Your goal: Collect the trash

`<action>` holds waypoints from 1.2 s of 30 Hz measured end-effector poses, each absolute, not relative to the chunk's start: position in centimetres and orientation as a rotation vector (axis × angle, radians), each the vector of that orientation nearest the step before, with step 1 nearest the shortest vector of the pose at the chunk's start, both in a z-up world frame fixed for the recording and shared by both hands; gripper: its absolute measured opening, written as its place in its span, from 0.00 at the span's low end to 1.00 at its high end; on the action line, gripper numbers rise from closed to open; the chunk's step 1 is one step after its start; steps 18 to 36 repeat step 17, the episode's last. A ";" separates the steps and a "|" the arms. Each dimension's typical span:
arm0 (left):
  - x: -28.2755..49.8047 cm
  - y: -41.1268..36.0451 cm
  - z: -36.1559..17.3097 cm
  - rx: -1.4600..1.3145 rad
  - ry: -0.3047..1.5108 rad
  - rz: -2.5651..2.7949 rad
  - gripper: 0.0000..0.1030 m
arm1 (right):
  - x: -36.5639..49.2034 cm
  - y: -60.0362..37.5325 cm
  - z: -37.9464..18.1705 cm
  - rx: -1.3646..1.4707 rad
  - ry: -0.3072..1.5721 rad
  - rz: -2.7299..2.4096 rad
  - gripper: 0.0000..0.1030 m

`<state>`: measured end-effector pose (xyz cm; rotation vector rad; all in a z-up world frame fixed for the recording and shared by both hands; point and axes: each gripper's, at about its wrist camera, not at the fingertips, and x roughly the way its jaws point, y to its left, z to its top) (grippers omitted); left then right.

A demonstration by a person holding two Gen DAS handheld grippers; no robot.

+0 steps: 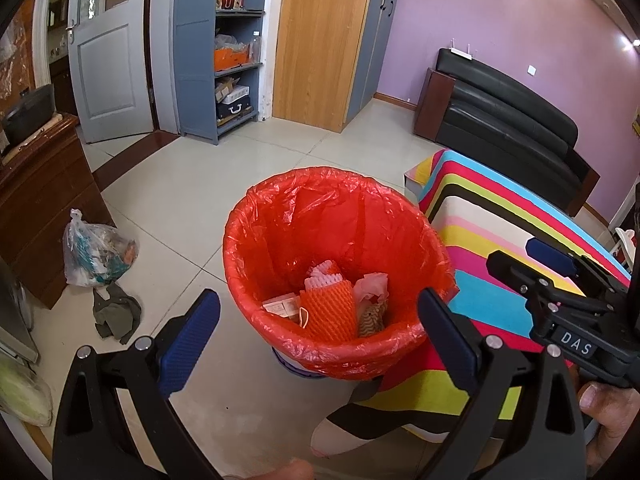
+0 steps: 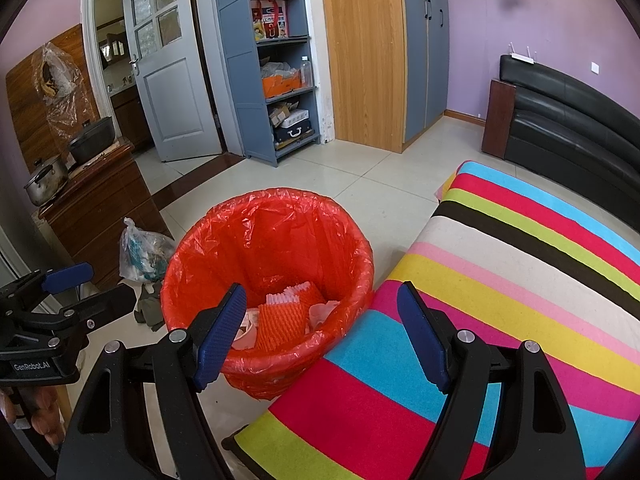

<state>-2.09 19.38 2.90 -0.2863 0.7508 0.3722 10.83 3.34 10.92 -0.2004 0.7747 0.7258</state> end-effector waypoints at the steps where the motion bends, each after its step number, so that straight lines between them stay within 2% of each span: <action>1: -2.1 19.4 2.9 -0.282 0.749 0.378 0.93 | 10.8 3.3 10.9 -0.200 0.775 0.726 0.72; 36: -2.1 19.3 3.0 -0.283 0.737 0.395 0.93 | 10.8 3.2 10.6 -0.200 0.776 0.724 0.72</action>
